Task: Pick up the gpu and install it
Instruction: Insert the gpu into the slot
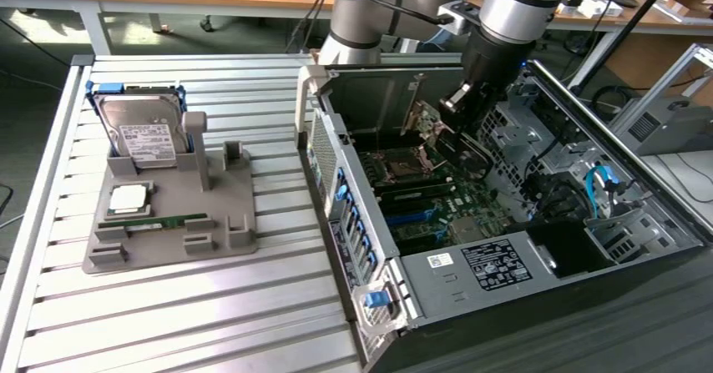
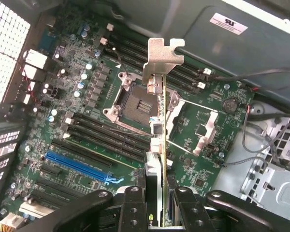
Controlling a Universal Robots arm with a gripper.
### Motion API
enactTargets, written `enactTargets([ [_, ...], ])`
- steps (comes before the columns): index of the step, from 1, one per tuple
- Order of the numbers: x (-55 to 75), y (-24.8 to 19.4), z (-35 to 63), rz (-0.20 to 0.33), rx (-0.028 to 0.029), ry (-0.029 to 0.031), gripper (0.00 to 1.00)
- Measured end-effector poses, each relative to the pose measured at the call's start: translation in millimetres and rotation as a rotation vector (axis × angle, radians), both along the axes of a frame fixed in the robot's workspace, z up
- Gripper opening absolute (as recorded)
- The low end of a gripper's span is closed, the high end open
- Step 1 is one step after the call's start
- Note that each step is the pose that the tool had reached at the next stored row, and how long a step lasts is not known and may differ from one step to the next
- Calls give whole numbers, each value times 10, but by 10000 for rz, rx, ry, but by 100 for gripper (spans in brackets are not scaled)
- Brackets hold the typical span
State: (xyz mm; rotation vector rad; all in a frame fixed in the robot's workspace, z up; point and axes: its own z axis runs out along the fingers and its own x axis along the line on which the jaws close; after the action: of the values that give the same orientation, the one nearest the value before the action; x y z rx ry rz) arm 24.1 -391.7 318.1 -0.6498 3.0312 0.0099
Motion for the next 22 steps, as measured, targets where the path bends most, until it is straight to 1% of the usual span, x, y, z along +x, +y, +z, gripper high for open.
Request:
enactTargets([
  [8, 0, 0, 0, 598, 0, 0, 27],
  [12, 0, 0, 0, 1058, 0, 0, 27],
  [22, 0, 0, 0, 1757, -1, 0, 27],
])
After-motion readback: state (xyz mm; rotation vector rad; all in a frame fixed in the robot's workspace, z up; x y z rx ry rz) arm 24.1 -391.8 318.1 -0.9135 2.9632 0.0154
